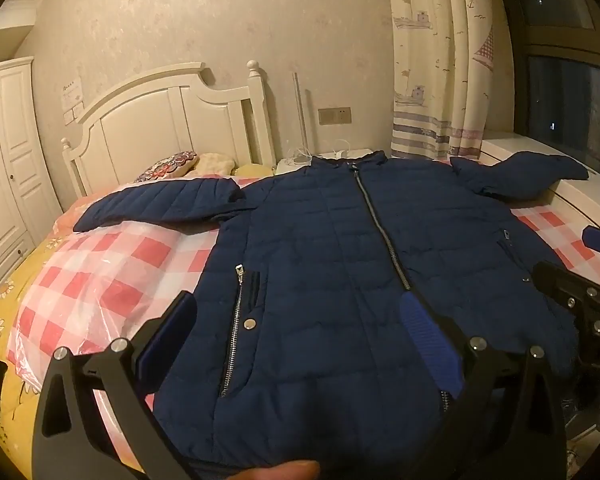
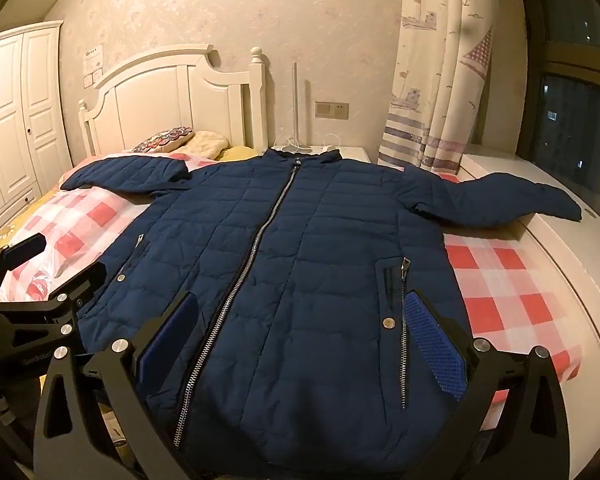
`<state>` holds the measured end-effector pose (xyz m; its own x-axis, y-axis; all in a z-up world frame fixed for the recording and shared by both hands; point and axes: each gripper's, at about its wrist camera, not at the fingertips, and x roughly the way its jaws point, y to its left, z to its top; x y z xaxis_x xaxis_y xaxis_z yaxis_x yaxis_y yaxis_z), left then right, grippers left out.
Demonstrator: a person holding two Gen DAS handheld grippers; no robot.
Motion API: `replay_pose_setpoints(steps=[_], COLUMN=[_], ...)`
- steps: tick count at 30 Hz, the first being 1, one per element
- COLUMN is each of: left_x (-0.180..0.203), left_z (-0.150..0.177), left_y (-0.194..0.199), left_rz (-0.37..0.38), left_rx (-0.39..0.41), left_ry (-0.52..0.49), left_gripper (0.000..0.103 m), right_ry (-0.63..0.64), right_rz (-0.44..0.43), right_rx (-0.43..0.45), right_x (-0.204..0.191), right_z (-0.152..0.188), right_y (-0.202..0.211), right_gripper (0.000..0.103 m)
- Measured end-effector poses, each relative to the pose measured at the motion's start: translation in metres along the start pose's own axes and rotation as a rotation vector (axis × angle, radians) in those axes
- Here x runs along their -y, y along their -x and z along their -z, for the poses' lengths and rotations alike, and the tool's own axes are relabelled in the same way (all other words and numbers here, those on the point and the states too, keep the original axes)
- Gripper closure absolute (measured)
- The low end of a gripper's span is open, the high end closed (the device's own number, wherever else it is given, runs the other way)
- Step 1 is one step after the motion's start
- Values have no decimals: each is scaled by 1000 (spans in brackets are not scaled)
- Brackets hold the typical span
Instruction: Fold large clothes
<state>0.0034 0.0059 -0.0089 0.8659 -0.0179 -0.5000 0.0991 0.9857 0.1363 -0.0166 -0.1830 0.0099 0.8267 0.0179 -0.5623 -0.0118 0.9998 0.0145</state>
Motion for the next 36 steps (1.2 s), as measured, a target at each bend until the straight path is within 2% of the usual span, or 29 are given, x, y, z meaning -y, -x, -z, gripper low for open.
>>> replay_pose_setpoints(steps=[36], left_x=[-3], left_z=[3], left_y=[-1], left_rz=[12], left_rx=[-18], left_ry=[10], left_gripper=[2], right_ry=[-13], right_rz=[-10], right_rx=[-1], right_x=[-1], right_z=[3], right_y=[1], right_gripper=[4])
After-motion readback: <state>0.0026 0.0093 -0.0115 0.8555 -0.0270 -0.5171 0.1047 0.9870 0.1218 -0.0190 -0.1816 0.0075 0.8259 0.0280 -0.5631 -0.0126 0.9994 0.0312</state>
